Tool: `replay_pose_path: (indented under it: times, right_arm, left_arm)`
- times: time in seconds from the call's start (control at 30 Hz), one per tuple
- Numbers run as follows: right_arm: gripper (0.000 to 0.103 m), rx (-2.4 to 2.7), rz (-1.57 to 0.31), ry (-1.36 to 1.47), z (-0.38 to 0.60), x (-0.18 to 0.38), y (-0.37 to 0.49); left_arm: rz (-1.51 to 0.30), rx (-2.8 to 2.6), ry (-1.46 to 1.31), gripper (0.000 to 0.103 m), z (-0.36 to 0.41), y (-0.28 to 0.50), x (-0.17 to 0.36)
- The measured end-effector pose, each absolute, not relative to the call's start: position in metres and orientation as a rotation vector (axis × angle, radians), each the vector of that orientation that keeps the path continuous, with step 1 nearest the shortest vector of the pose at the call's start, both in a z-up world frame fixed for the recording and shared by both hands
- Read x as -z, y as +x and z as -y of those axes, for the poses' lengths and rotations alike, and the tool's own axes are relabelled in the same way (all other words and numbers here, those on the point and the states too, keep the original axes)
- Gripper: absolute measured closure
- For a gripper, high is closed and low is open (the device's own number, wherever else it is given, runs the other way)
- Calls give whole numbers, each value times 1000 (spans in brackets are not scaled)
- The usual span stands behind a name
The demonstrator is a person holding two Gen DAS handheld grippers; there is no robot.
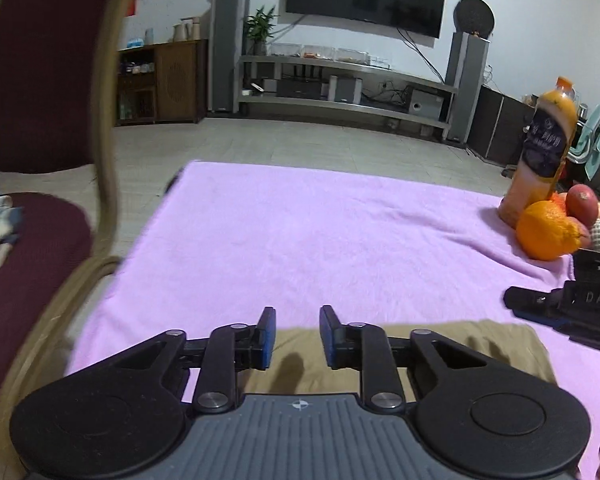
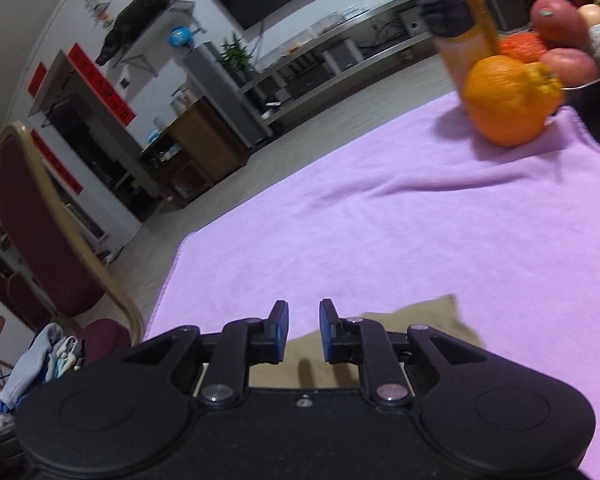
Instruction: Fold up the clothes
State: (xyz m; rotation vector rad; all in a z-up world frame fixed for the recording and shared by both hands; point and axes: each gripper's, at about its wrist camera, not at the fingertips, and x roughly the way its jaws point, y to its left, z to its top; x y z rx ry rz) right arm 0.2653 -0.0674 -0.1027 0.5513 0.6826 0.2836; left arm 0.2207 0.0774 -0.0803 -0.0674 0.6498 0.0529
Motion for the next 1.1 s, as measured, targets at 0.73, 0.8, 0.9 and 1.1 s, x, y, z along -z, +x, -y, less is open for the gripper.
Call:
replay_pose_path:
  times: [0.73, 0.8, 0.9, 1.1]
  right_arm:
    - [96, 226, -689, 511, 126, 149, 266]
    - [94, 234, -713, 603, 144, 140, 257]
    - [85, 179, -721, 630, 149, 114, 235]
    - [69, 2, -748, 600, 144, 76, 182]
  left_arm:
    - [-746, -559, -235, 87, -144, 223, 131]
    - [-739, -545, -233, 85, -148, 208, 115]
    - [-700, -471, -215, 82, -143, 179, 87]
    - [-714, -275, -217, 81, -124, 116, 67]
